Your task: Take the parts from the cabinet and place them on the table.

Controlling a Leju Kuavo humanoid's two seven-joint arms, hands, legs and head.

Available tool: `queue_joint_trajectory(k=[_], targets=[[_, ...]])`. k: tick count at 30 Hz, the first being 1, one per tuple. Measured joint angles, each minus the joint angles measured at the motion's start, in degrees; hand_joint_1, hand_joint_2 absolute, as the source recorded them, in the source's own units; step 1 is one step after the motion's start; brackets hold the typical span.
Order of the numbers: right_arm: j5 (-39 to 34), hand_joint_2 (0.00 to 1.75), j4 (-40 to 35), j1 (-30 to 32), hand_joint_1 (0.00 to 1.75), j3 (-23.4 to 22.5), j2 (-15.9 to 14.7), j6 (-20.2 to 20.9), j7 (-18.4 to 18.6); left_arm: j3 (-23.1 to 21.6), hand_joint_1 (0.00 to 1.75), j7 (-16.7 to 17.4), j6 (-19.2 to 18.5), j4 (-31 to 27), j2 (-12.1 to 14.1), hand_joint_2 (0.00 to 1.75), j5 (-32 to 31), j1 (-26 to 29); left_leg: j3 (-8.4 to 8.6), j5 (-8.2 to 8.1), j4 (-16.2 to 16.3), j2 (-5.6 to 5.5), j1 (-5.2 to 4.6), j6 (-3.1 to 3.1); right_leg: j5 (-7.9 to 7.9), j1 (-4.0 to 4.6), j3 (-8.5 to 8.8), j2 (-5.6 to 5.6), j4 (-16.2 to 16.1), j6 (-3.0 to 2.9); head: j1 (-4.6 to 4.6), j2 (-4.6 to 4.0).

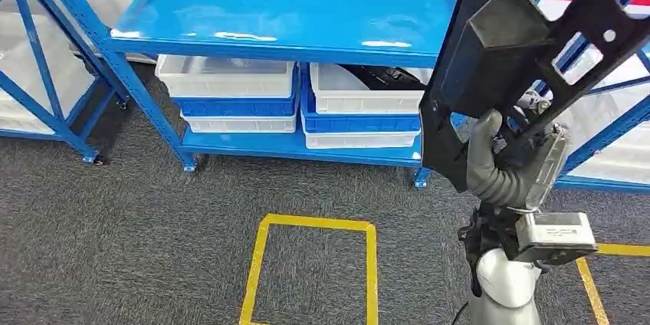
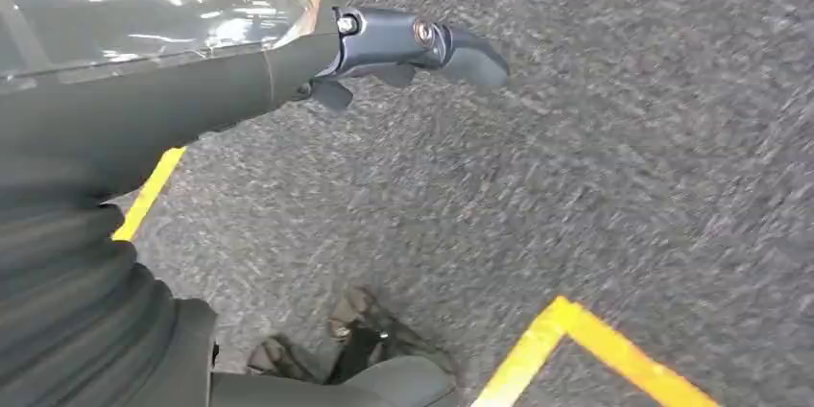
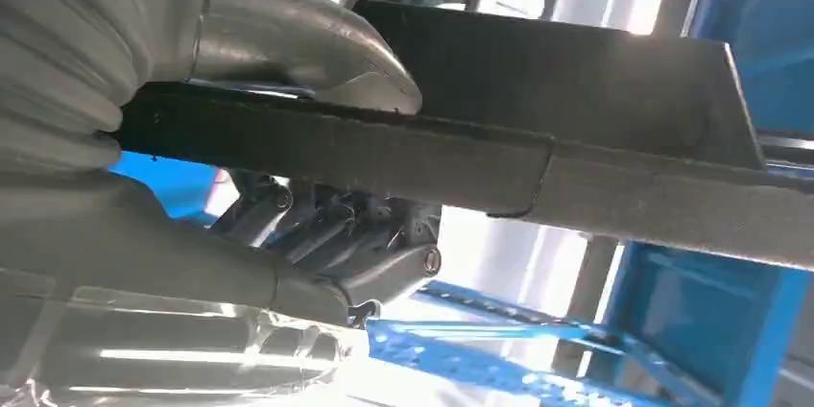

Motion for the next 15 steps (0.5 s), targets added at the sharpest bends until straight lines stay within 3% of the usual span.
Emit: queue_joint_trajectory(k=[1, 2, 3, 4, 5, 6, 7, 8, 10, 11, 15], targets=[[-0.02, 1.75, 0.00, 0.40, 1.75, -0.04, 0.00, -0.02, -0.06, -0.02, 0.00, 0.11, 0.00, 0.00, 0.15, 1.75, -0.11, 0.02, -0.67, -1.20, 0.18, -0.17, 0.08, -0.39, 0.74, -1.52, -0.08, -0.33, -0.91, -0.30, 0.02, 0.00], [-0.02, 1.75, -0.02, 0.85, 1.75, -0.09, -0.02, -0.06, -0.15, -0.11, 0.00, 0.22, 0.09, 0.00, 0.17, 1.75, -0.33, 0.10, -1.61, -3.56, 2.03, -0.53, -0.10, -0.85, 1.12, -1.26, -0.36, -0.32, -0.80, -0.62, -0.22, 0.00], [-0.02, 1.75, -0.13, 1.26, 1.75, -0.09, -0.02, -0.22, -0.28, -0.20, 0.00, 0.48, 0.20, 0.00, 0.17, 1.75, -0.50, 0.18, -2.95, -6.33, 6.14, -0.70, 0.12, -1.15, 1.33, -1.37, -0.62, -0.53, -0.77, -1.05, -0.46, 0.00], [-0.02, 1.75, -0.22, 1.57, 1.75, -0.13, -0.04, -0.30, -0.35, -0.24, 0.00, 0.66, 0.22, 0.00, 0.26, 1.75, -0.61, 0.24, -4.72, -9.01, 11.69, -0.76, 0.34, -1.52, 1.35, -1.37, -0.97, -0.65, -0.42, -1.03, -0.55, 0.00], [-0.04, 1.75, -0.22, 1.94, 1.75, -0.20, -0.09, -0.39, -0.42, -0.26, 0.00, 0.70, 0.18, 0.00, 0.33, 1.75, -0.63, 0.25, -6.17, -10.80, 16.63, -0.74, 0.54, -1.88, 1.35, -1.40, -1.31, -0.82, 0.09, -1.03, -0.59, 0.00], [-0.09, 1.75, -0.22, 2.51, 1.75, -0.26, -0.17, -0.50, -0.55, -0.26, 0.00, 0.70, 0.00, 0.00, 0.39, 1.75, -0.63, 0.27, -7.01, -11.39, 19.92, -0.73, 0.85, -2.27, 1.34, -1.47, -1.63, -0.94, 0.63, -1.02, -0.52, 0.00], [-0.15, 1.75, -0.22, 2.96, 1.75, -0.28, -0.26, -0.52, -0.70, -0.26, 0.00, 0.66, -0.28, 0.00, 0.52, 1.75, -0.59, 0.28, -6.42, -10.76, 19.85, -0.68, 1.16, -2.50, 1.31, -1.62, -2.06, -0.97, 1.19, -1.03, -0.50, 0.00], [-0.15, 1.75, -0.26, 3.32, 1.75, -0.28, -0.35, -0.52, -0.81, -0.26, 0.00, 0.55, -0.39, -0.02, 0.61, 1.75, -0.50, 0.26, -4.67, -9.21, 17.22, -0.64, 1.45, -2.76, 1.26, -1.85, -2.55, -0.90, 1.88, -1.04, -0.63, 0.00], [-0.22, 1.75, -0.50, 3.74, 1.75, -0.31, -0.46, -0.52, -1.14, -0.26, 0.00, 0.42, -0.39, -0.02, 0.68, 1.75, -0.33, 0.16, 0.66, -6.05, 8.37, -0.63, 1.93, -3.14, 0.96, -2.29, -3.54, -0.57, 3.19, -0.67, -0.61, 0.00], [-0.22, 1.75, -0.66, 3.85, 1.75, -0.31, -0.46, -0.52, -1.24, -0.26, 0.00, 0.42, -0.39, -0.02, 0.66, 1.75, -0.13, 0.08, 2.89, -6.18, 4.97, -0.88, 2.00, -3.16, 0.84, -2.06, -4.42, -0.43, 3.89, -0.48, -0.76, 0.00], [-0.24, 1.75, -0.81, 4.45, 1.75, -0.35, -0.55, -0.44, -1.38, -0.22, 0.00, 0.42, -0.31, -0.02, 0.72, 1.75, -0.04, 0.00, 2.63, -5.87, 4.32, -1.20, 1.07, -2.35, 1.74, -2.06, -5.46, -0.21, 4.65, 1.28, -0.57, 0.00]])
